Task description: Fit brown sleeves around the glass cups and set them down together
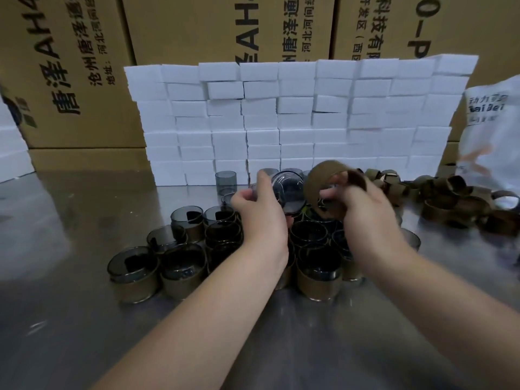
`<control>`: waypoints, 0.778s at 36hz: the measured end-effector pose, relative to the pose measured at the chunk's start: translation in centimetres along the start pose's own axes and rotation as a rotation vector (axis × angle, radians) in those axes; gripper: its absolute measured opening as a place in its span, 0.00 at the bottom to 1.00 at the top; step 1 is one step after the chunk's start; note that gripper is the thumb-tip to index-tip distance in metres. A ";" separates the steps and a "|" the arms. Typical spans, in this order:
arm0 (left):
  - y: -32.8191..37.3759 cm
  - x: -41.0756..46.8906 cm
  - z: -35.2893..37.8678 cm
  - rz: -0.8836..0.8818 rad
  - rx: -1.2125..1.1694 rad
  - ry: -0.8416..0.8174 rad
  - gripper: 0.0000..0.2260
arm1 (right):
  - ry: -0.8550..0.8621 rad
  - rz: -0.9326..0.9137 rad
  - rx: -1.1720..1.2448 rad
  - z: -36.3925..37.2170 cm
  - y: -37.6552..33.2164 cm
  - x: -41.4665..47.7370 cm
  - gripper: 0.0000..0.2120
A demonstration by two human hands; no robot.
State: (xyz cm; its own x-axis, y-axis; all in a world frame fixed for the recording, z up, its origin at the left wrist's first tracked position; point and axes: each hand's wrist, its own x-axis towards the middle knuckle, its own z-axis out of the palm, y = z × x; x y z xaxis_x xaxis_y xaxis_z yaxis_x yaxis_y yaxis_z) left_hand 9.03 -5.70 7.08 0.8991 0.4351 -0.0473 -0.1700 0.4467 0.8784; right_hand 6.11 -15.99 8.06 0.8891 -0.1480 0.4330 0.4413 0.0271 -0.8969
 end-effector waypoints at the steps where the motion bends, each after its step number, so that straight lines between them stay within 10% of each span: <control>1: -0.1 -0.2 0.0 0.022 -0.005 -0.017 0.11 | -0.024 0.016 0.042 0.6 0.2 -0.7 0.16; 15: -0.2 -1.3 0.0 0.265 0.195 -0.337 0.17 | -0.064 0.125 0.205 1.2 2.1 0.2 0.22; 23: -0.8 -1.7 -1.3 0.482 0.773 -0.557 0.42 | -0.068 0.133 0.238 0.6 2.0 0.5 0.23; 28: -0.3 -2.2 -1.6 0.773 1.080 -0.472 0.40 | -0.105 0.170 0.219 0.5 2.1 0.5 0.22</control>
State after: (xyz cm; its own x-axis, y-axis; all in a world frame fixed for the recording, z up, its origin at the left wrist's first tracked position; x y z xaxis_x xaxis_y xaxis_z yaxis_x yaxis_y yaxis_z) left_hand 6.47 -5.50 6.14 0.8077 -0.1043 0.5802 -0.4810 -0.6858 0.5462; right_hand 7.58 -15.52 6.42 0.9550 -0.0202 0.2958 0.2908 0.2574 -0.9215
